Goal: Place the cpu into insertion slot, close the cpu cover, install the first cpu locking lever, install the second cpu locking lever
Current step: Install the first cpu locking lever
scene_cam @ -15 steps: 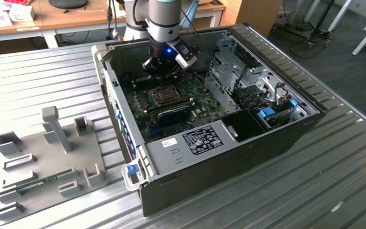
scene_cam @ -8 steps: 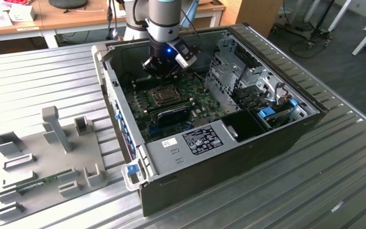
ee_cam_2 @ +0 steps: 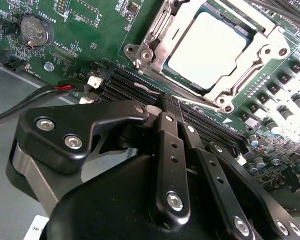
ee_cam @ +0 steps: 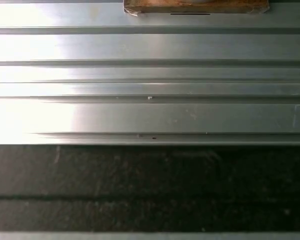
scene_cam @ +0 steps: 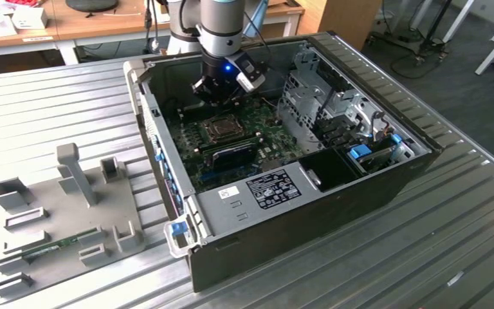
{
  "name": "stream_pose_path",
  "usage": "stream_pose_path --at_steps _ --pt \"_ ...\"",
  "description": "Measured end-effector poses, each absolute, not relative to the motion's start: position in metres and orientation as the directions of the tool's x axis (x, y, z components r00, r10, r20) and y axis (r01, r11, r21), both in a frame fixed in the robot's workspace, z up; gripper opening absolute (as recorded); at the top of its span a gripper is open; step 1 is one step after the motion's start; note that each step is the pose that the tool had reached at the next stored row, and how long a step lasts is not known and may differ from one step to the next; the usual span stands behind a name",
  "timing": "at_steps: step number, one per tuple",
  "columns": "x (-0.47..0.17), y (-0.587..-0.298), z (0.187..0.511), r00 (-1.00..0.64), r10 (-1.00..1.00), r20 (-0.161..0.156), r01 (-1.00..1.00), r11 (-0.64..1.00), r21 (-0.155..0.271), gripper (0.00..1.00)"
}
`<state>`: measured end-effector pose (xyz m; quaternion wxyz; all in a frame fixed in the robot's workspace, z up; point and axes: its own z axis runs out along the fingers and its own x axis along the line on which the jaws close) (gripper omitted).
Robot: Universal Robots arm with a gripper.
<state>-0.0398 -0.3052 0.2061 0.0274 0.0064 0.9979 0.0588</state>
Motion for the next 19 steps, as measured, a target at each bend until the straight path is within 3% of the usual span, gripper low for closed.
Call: stream_pose_path --at_steps 19 --pt "-0.0399 -0.3051 0.2011 -0.998 0.018 -0.054 0.012 0.993 0.118 0.10"
